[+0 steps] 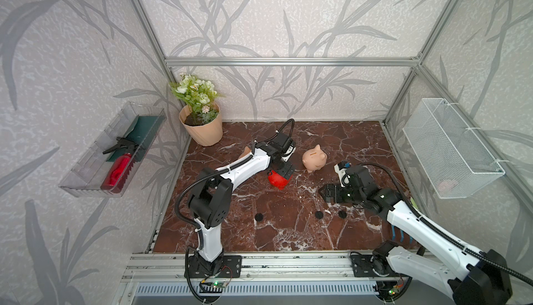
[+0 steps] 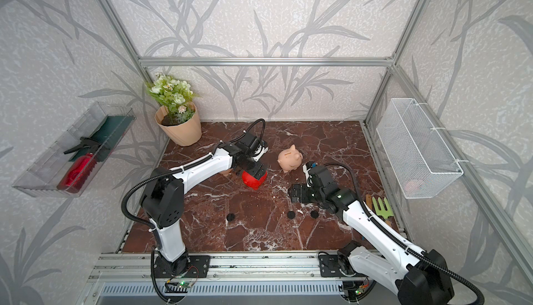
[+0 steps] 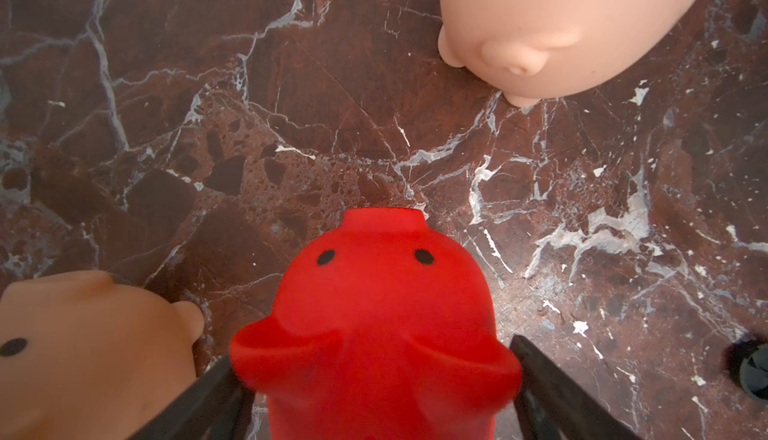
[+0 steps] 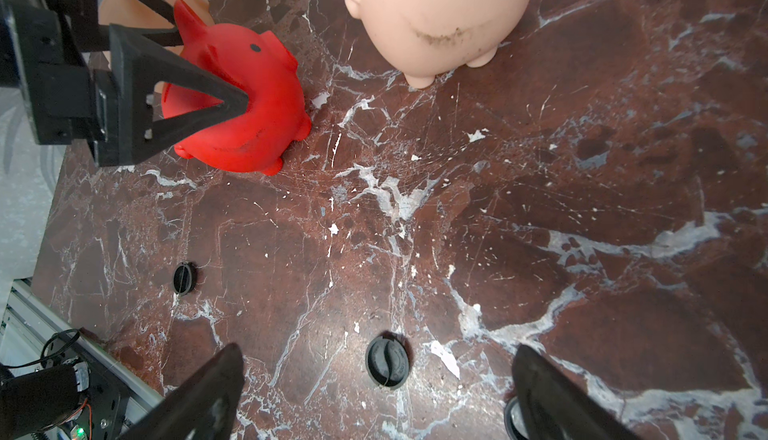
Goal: Close piggy banks
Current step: Turn over the piggy bank at the center of the board.
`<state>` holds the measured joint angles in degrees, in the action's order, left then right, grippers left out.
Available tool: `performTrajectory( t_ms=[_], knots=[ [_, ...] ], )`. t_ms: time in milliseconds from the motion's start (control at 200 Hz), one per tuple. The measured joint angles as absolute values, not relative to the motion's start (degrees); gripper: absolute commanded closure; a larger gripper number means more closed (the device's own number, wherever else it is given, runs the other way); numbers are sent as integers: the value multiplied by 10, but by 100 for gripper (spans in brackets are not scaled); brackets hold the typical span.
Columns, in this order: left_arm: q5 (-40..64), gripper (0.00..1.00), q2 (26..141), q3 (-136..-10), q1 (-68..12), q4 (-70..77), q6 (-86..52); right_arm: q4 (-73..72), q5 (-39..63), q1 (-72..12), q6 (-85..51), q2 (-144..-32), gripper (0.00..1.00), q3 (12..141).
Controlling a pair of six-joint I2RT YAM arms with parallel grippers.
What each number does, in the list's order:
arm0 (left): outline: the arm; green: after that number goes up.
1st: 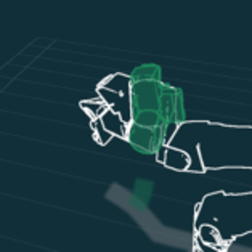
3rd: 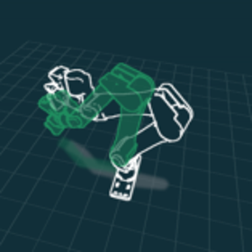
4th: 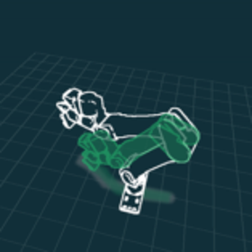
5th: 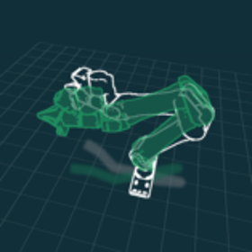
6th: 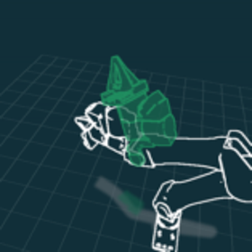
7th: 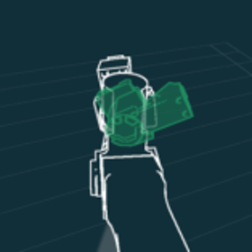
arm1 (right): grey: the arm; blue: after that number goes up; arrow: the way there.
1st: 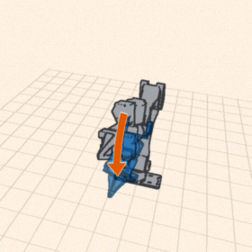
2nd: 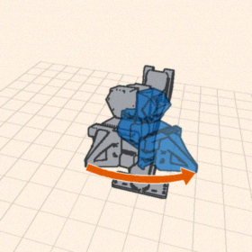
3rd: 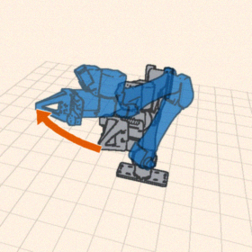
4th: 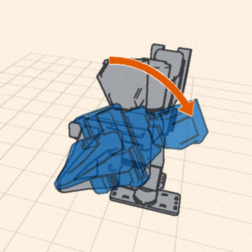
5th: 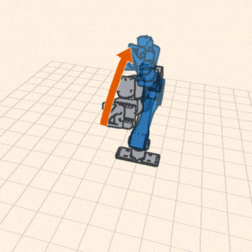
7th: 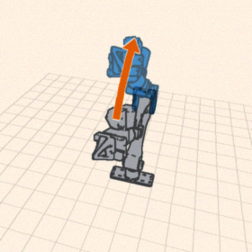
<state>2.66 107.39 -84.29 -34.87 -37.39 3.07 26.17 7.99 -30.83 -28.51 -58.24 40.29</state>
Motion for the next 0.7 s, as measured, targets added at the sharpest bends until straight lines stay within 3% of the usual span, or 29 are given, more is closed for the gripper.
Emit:
performTrajectory(
  t_ms=[440, 700],
  knots=[
    [37, 27, 1077, -850, -344, -369, -1, 262, 82, -308, -285, -590, 1, 403],
    [143, 30, 1065, -834, -300, -316, -67, 274, 82, -312, -283, -600, 1, 403]
  ],
)
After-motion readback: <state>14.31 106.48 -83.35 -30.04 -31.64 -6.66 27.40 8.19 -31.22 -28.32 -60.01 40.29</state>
